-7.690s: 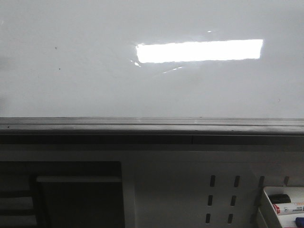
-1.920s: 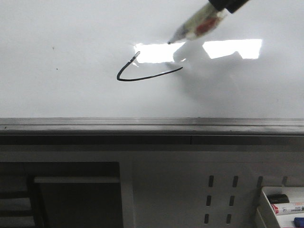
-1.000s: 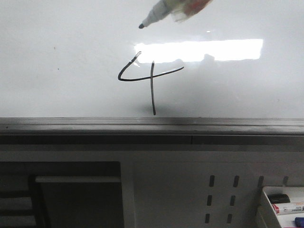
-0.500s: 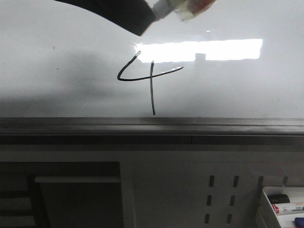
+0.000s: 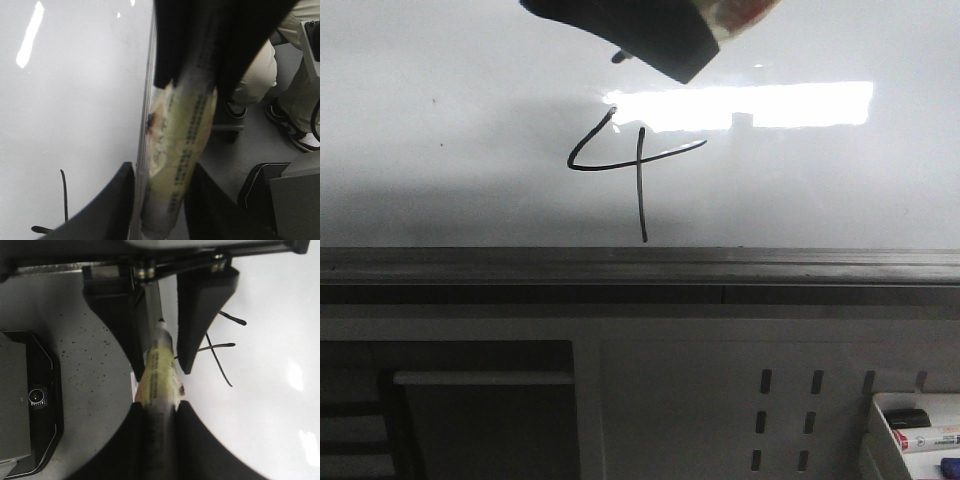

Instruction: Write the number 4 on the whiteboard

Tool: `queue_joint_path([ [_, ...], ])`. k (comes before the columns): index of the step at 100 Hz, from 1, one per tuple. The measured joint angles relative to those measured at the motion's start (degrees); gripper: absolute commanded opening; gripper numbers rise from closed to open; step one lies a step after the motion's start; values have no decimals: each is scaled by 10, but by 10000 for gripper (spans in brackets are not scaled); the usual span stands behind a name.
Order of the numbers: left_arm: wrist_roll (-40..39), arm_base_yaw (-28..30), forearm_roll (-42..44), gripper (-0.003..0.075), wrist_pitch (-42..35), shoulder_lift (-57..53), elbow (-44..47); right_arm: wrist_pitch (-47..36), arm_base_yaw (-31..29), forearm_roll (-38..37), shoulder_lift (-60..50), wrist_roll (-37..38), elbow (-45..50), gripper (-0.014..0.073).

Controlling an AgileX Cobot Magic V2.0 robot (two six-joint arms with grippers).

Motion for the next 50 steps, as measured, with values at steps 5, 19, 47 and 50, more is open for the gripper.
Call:
queue_joint_path([
  [5, 1, 0, 0, 65, 1, 0, 0, 0, 0, 0, 0, 0, 0, -66],
  [19, 11, -1, 2, -22, 5, 0, 0, 2, 0, -1, 0, -4, 0, -66],
  [47, 17, -2, 6, -20, 11, 0, 0, 7, 0, -1, 0, -6, 0, 202],
  [50, 17, -2, 4, -20, 11, 0, 0, 7, 0, -1, 0, -6, 0, 276],
])
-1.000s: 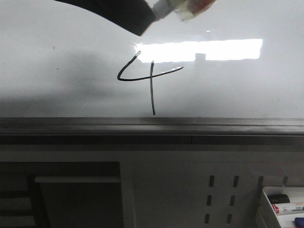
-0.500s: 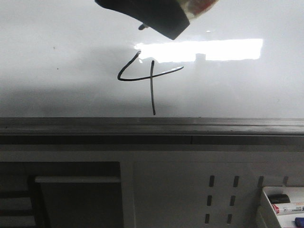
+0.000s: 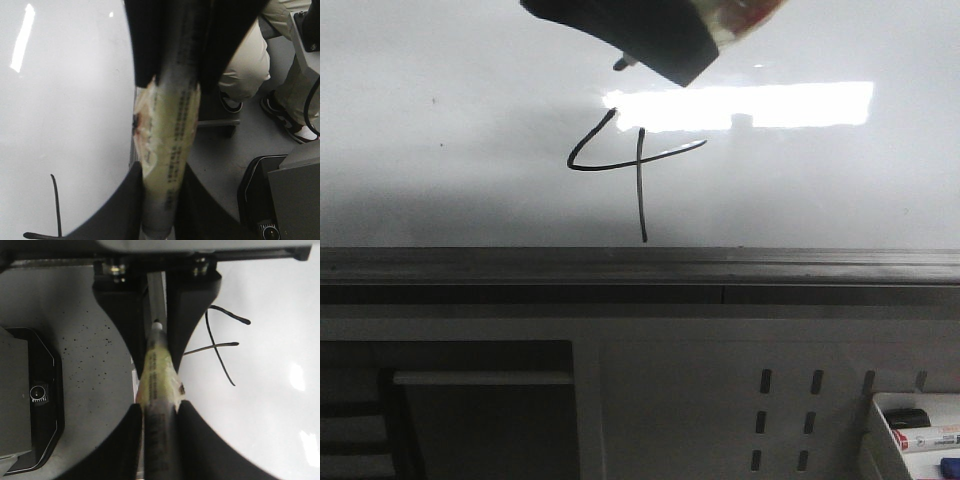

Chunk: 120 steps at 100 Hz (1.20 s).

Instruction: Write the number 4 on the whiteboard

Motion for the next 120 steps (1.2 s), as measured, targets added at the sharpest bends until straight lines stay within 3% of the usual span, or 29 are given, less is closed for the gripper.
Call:
queue_joint_path([
  [12, -4, 0, -2, -20, -9, 0, 0, 5, 0, 2, 0, 1, 0, 430],
  [31, -59, 5, 34, -20, -31, 0, -2, 10, 1, -44, -18, 75, -31, 435],
  [56, -326, 49, 194, -20, -65, -58, 4, 10, 1, -236, -94, 371, -43, 435],
  [68, -474, 89, 282, -20, -90, -131, 54, 10, 1, -301, -131, 458, -22, 435],
  [92, -625, 206, 325, -20, -197, -271, 218, -14, 1, -328, -176, 490, 41, 435],
  [120, -655, 314, 279, -20, -267, -271, 317, -25, 1, -332, -179, 491, 71, 435],
])
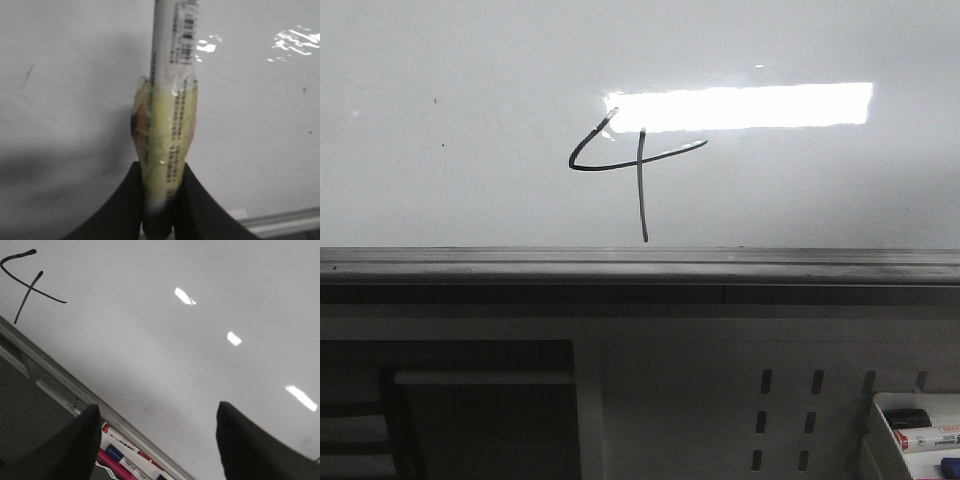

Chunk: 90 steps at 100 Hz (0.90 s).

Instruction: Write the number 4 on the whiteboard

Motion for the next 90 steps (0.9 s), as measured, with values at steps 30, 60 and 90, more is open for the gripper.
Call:
queue_joint_path([
  [30, 0, 4, -29, -20, -49, 69, 1, -6, 0, 0, 0, 0, 6, 435],
  [60, 0, 4, -31, -20, -50, 94, -12, -6, 0, 0, 0, 1, 6, 435],
  [90, 0, 4, -31, 72, -39, 114, -35, -7, 0, 0, 0, 3, 6, 435],
])
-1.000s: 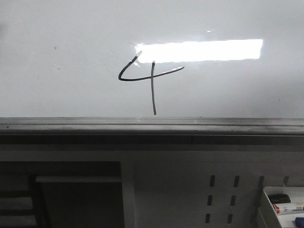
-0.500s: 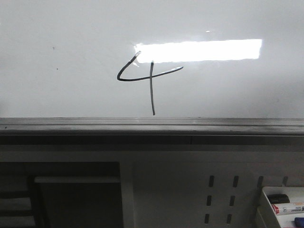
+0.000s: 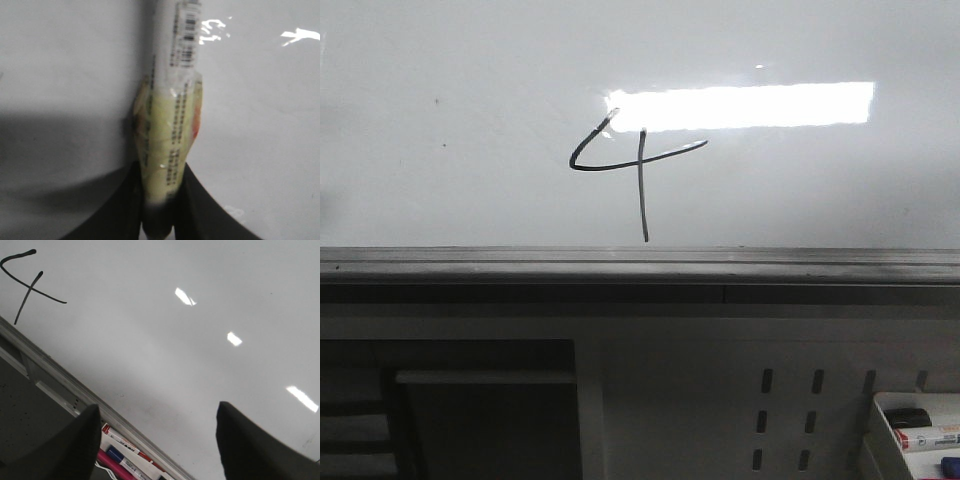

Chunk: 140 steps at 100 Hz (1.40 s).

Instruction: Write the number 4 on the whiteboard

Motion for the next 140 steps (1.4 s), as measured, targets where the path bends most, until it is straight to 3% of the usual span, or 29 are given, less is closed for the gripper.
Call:
queue_joint_path([
  [17, 0, 0, 0, 246, -2, 2, -2, -2, 0, 0, 0, 2, 0, 435],
  [36, 0, 0, 16, 356, -6, 2, -7, -6, 0, 0, 0, 5, 0, 435],
  [58, 0, 0, 66, 355, 58, 4, -55, -2, 0, 0, -1, 41, 0, 435],
  [80, 0, 0, 92, 355, 177, -74, -121, 40, 0, -2, -34, 148, 16, 428],
  [100, 0, 0, 100, 355, 218, -218, -85, -35, 0, -23, -121, 258, 136, 267],
  [112, 0, 0, 99, 342, 209, -324, -4, -116, 0, -49, -187, 282, 228, 90],
  [121, 0, 0, 98, 271, 163, -384, 69, -182, 0, -57, -224, 287, 284, -70],
  [140, 0, 0, 98, 57, 69, -462, 168, -238, 0, -61, -251, 288, 351, -69],
])
